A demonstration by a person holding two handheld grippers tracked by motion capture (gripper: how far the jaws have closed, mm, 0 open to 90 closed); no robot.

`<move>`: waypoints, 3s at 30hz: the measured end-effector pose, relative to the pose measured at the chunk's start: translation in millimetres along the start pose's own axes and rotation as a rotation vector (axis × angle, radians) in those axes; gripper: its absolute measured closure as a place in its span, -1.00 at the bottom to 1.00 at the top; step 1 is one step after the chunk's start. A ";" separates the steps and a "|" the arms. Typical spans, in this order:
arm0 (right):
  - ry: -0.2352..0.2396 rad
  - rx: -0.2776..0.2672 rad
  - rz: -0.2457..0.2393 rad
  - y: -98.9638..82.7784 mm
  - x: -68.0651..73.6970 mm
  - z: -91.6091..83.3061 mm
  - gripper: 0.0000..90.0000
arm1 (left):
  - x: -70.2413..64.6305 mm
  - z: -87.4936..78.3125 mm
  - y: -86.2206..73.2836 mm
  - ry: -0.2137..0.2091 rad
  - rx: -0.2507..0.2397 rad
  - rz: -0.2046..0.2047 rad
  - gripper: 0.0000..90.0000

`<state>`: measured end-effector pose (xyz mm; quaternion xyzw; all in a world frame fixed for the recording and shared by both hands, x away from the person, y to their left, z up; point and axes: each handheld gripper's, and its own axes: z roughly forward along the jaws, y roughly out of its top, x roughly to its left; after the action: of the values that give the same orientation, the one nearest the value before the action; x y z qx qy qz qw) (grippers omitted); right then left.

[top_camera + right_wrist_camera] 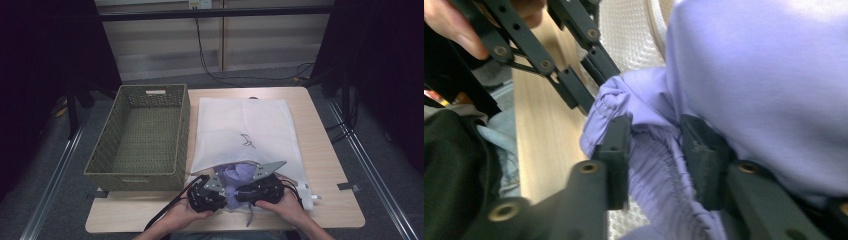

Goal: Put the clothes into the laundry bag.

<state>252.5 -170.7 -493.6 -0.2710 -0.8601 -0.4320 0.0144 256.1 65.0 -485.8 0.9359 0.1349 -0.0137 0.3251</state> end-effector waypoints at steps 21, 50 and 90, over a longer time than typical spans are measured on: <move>-0.024 -0.014 0.064 0.0 -8.8 -2.5 0.91 | -0.3 1.2 1.1 -0.007 0.003 -0.001 0.92; -0.083 -0.037 0.085 3.7 -17.4 -1.9 0.90 | -0.9 1.5 0.1 -0.010 -0.003 0.011 0.95; -0.174 -0.041 0.159 19.1 -40.8 8.6 0.86 | -0.9 1.6 1.4 -0.010 0.006 0.029 0.95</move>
<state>298.2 -173.6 -495.5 -0.3750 -0.8248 -0.4220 -0.0319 255.8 62.8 -486.1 0.9387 0.1195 -0.0139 0.3232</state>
